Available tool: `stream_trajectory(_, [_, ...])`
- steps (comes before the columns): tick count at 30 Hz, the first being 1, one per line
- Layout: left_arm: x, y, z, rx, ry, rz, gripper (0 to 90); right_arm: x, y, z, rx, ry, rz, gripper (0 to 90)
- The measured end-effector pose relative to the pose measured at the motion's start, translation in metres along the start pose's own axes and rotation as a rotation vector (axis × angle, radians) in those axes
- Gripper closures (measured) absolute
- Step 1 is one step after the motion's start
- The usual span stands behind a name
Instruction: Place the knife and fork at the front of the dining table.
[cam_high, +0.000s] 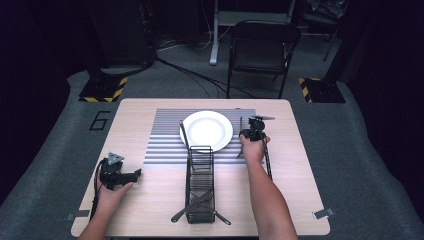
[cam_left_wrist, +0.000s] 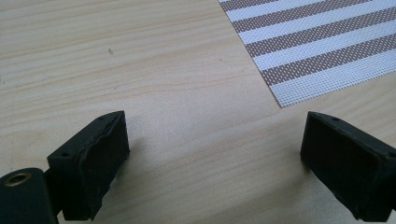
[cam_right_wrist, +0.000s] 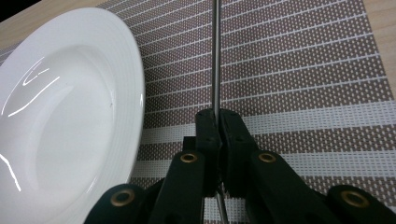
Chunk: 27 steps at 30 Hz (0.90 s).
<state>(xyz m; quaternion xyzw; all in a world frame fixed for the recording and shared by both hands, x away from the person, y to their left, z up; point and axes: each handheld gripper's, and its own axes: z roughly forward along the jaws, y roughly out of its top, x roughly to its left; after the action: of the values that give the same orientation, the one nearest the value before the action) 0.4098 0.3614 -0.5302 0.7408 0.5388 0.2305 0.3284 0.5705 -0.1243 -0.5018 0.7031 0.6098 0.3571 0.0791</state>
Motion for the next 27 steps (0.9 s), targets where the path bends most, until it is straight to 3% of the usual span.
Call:
stream_trajectory(3, [0.0000, 0.0000, 0.0000, 0.000, 0.000, 0.003, 7.5, -0.0011, -0.0008, 0.0033, 0.006, -0.001, 0.024, 87.2])
stream_trajectory(8, [0.0000, 0.0000, 0.0000, -0.001, 0.000, 0.002, 7.5, -0.0008, -0.0013, 0.0064, 0.012, -0.008, 0.010, 87.3])
stream_trajectory(13, [0.0000, 0.0001, 0.0000, 0.000, 0.000, 0.003, 7.5, -0.0013, -0.0012, 0.0088, 0.006, -0.006, 0.031, 87.3])
stream_trajectory(27, [-0.0002, -0.0001, 0.0004, -0.005, 0.002, 0.004, 7.5, -0.0002, -0.0009, 0.0077, -0.011, -0.038, 0.034, 84.2])
